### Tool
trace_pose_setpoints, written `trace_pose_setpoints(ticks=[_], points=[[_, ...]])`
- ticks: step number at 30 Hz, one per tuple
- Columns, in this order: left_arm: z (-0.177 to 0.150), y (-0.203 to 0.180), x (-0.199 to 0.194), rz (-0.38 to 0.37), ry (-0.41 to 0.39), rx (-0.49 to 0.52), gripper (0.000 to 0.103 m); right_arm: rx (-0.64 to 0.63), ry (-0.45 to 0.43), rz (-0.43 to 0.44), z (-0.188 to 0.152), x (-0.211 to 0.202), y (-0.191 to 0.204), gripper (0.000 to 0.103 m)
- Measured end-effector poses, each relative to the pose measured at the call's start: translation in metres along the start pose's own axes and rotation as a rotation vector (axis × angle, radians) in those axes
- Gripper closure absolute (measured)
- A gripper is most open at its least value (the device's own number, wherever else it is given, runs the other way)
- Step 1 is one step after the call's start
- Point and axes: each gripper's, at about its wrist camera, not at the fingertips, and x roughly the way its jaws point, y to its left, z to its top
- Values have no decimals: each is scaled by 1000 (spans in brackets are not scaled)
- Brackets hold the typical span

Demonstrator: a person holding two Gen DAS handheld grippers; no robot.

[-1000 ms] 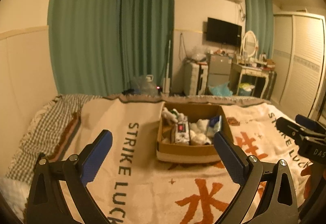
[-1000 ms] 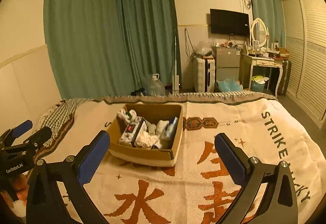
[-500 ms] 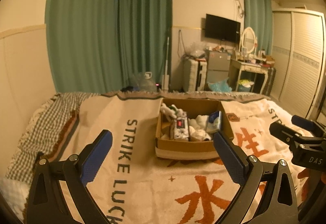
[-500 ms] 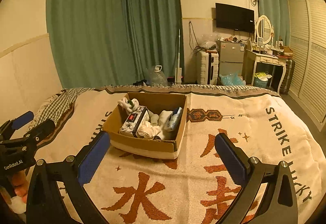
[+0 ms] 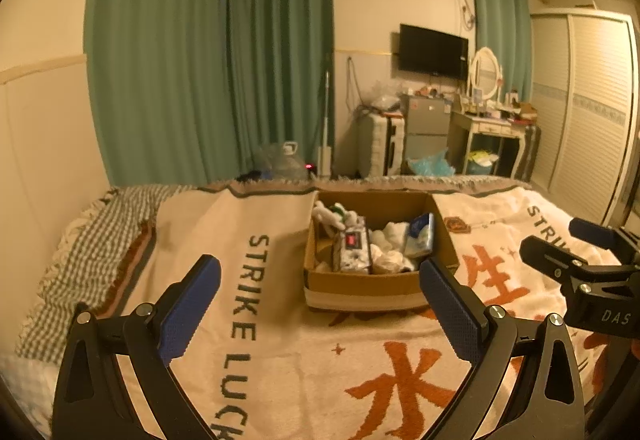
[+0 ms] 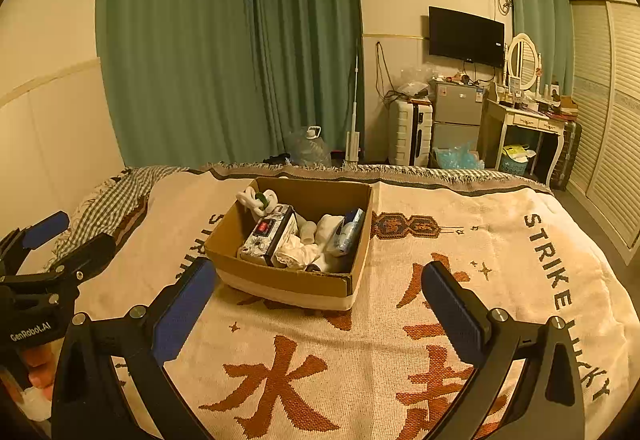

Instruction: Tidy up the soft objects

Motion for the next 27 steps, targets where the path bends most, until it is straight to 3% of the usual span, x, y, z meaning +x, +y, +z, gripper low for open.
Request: trace_pose_setpoints(ticks=[27], points=[[-3, 3, 2, -3, 7, -14, 2, -4, 20, -9, -5, 8, 4, 0]])
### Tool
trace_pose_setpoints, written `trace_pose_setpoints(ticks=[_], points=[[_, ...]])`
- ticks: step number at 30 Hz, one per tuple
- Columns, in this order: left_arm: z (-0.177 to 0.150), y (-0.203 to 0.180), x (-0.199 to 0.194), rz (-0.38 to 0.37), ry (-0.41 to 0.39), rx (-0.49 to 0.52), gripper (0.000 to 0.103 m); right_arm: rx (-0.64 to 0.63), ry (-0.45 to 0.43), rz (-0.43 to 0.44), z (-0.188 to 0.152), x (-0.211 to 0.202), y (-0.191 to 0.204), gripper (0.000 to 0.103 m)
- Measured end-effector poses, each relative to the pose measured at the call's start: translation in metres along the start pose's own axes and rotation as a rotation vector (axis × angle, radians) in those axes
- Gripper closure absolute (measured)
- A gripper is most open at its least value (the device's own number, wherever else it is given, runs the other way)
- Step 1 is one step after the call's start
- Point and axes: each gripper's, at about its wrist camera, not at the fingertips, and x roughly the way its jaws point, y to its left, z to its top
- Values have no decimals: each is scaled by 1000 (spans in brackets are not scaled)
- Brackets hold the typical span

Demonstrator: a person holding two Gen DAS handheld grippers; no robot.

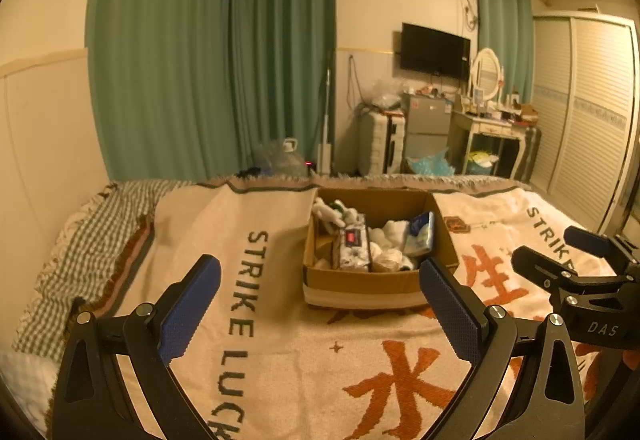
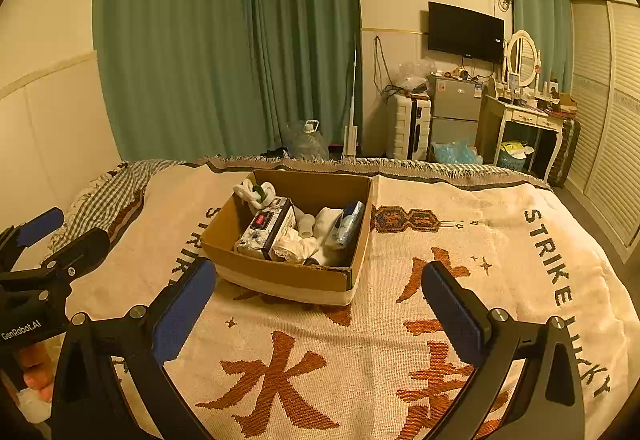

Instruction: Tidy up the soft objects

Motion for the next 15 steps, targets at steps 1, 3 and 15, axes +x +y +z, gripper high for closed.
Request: trace_pose_setpoints(ticks=[1, 3, 15], points=[[0, 0, 0, 0, -1, -1, 2, -1, 2, 0, -1, 0, 0, 0], [0, 0, 0, -2, -2, -1, 2, -1, 4, 1, -1, 1, 2, 0], [0, 0, 0, 1, -3, 0, 2, -1, 7, 2, -2, 2, 4, 0]])
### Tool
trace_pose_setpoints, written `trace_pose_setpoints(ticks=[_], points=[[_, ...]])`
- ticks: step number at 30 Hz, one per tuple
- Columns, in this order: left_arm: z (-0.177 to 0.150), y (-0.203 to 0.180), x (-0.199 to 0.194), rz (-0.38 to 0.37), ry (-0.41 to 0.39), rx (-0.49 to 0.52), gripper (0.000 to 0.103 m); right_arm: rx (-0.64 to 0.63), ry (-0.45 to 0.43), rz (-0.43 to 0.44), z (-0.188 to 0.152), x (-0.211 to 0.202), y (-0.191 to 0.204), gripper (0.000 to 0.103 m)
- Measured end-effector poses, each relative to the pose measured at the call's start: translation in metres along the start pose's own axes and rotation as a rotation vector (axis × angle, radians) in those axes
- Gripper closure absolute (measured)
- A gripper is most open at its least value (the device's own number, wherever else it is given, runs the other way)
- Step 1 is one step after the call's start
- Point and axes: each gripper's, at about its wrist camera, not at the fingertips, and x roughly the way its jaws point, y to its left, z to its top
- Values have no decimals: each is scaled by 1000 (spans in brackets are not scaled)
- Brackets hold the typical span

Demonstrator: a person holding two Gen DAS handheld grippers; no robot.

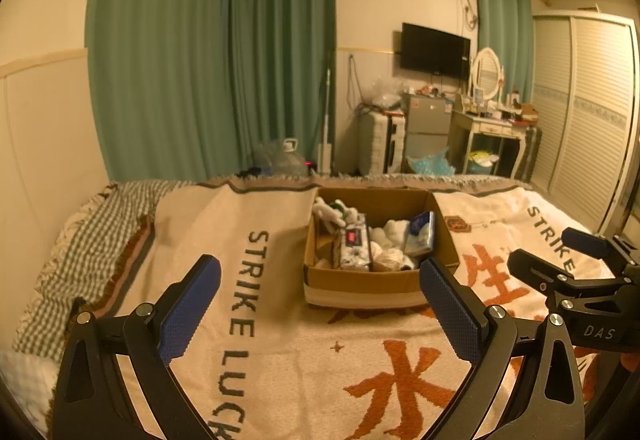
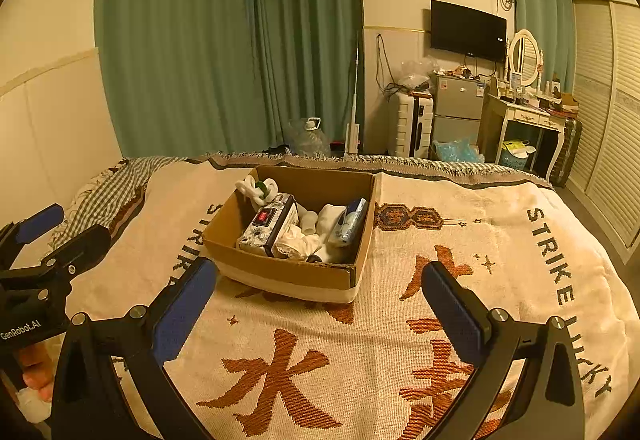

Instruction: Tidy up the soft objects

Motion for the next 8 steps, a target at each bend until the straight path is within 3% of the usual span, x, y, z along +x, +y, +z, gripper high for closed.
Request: trace_pose_setpoints(ticks=[8], points=[[-3, -1, 1, -9, 2, 8, 2, 6, 9, -2, -1, 2, 0, 0]])
